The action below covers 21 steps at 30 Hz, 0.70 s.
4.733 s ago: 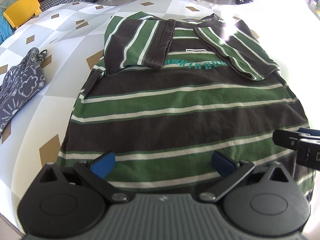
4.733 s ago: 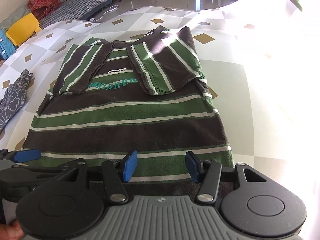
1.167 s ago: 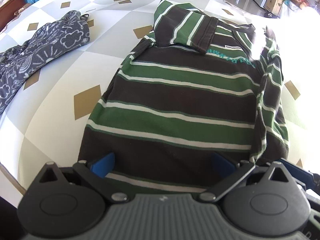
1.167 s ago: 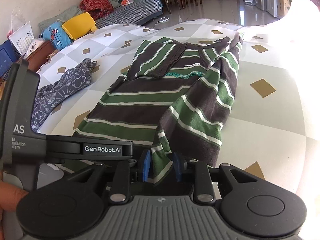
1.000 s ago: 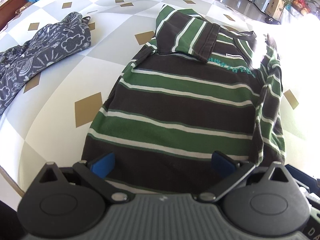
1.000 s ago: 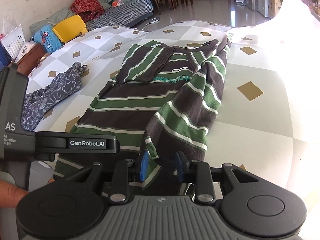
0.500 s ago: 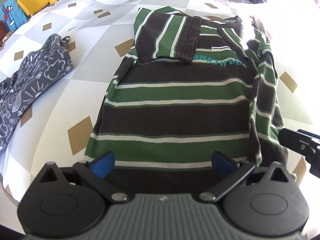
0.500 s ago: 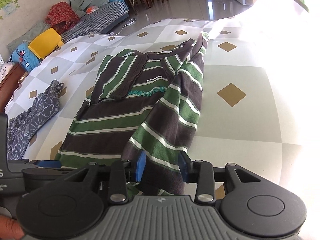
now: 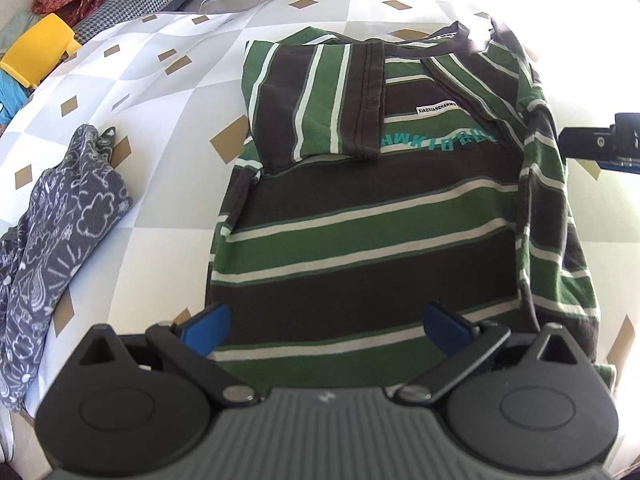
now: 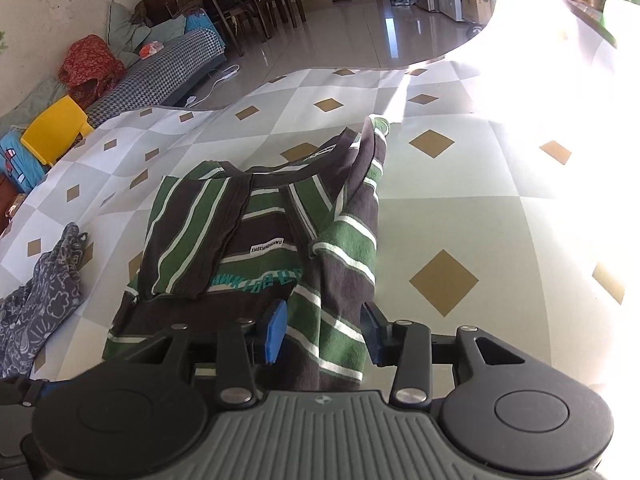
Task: Fold clothes
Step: 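Grasp the shirt hem with the right tool and lift it toward the collar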
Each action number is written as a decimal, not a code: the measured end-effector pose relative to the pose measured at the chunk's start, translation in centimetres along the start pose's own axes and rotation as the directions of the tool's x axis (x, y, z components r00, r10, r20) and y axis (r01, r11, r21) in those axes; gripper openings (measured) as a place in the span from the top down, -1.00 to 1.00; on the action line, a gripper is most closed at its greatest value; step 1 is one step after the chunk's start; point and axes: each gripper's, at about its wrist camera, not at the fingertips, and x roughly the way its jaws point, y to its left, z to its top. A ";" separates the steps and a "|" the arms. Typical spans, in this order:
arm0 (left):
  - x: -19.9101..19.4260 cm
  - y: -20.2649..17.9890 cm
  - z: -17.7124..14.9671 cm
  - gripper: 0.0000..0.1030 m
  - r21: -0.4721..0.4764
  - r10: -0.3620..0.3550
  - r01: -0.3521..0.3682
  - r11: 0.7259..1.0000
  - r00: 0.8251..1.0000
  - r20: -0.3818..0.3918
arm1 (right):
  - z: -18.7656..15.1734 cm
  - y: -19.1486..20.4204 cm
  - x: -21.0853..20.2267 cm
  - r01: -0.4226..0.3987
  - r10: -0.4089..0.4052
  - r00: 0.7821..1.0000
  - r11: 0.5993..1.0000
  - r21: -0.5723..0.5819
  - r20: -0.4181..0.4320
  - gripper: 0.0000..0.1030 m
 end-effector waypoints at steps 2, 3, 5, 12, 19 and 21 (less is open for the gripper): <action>0.5 0.5 0.4 -1.00 -0.014 -0.001 0.000 1.000 1.000 -0.005 | 0.8 -0.1 0.8 0.011 -0.011 1.000 1.000 0.018 0.006 0.21; 0.8 0.7 0.6 -1.00 -0.022 0.000 0.000 1.000 1.000 -0.008 | 1.2 -0.1 1.2 0.016 -0.017 1.000 0.999 0.027 0.009 0.21; 1.4 1.2 0.9 -1.00 -0.039 0.004 -0.004 0.999 1.000 -0.014 | 2.0 -0.2 2.1 0.027 -0.028 1.000 0.999 0.045 0.015 0.21; 2.9 2.5 1.8 -1.00 -0.092 0.000 -0.004 0.996 0.999 -0.043 | 3.9 -0.6 4.6 0.058 -0.061 0.998 0.993 0.100 0.026 0.20; 3.4 2.5 2.3 -1.00 -0.116 -0.017 0.011 0.993 0.998 -0.054 | 5.1 -0.8 7.0 0.083 -0.087 0.996 0.990 0.110 0.031 0.20; 3.5 2.4 2.4 -1.00 -0.118 -0.024 0.017 0.993 0.998 -0.058 | 5.2 -1.0 7.7 0.086 -0.089 0.996 0.990 0.116 0.025 0.20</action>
